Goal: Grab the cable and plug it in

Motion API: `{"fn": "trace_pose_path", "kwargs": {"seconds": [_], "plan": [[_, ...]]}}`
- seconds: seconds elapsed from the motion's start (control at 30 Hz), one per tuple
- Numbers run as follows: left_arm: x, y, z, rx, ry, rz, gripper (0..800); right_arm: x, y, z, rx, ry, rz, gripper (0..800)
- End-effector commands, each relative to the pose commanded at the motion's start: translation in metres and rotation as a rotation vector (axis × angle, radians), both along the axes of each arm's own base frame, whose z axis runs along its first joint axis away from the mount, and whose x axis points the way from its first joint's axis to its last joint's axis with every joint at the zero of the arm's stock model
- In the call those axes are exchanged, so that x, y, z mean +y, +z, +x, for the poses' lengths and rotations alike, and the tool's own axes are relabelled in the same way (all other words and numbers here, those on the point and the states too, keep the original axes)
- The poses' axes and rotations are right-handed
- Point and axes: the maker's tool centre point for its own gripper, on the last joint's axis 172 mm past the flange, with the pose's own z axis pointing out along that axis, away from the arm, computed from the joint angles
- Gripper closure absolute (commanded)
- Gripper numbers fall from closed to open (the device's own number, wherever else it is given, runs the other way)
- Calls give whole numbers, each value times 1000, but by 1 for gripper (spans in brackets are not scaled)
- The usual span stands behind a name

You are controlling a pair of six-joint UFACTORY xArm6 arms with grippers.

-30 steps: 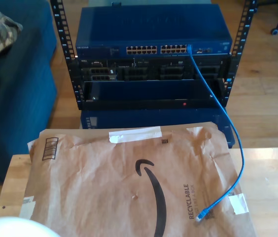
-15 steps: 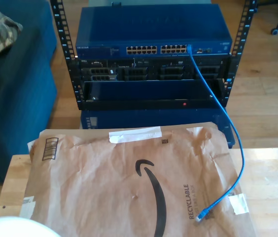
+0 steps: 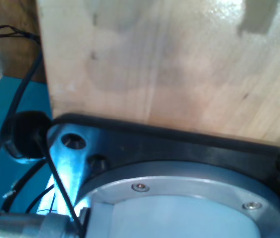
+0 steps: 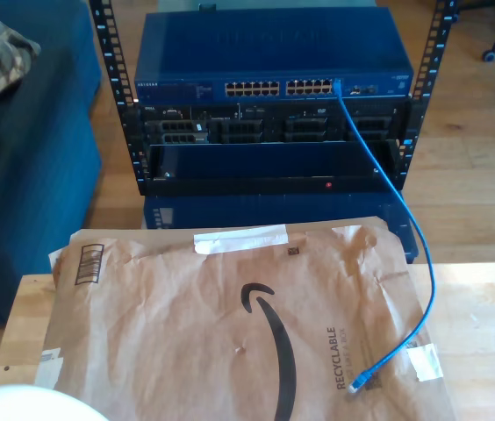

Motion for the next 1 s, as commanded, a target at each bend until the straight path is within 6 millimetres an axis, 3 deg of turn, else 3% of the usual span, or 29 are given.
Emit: {"fn": "trace_pose_path", "kwargs": {"seconds": [0.13, 0.23, 0.47, 0.67, 1.0], "plan": [[0, 0, 0, 0, 0, 0, 0, 18, -15, -7, 18, 4, 40, 2], [0, 0, 0, 0, 0, 0, 0, 18, -15, -10, 24, -5, 56, 4], [0, 0, 0, 0, 0, 0, 0, 32, -37, -19, 28, -46, 93, 3], [0, 0, 0, 1, 1, 0, 0, 27, -68, -15, -12, -46, 4, 1], [1, 0, 0, 1, 1, 2, 0, 25, -71, -17, -10, -37, -14, 0]]}}
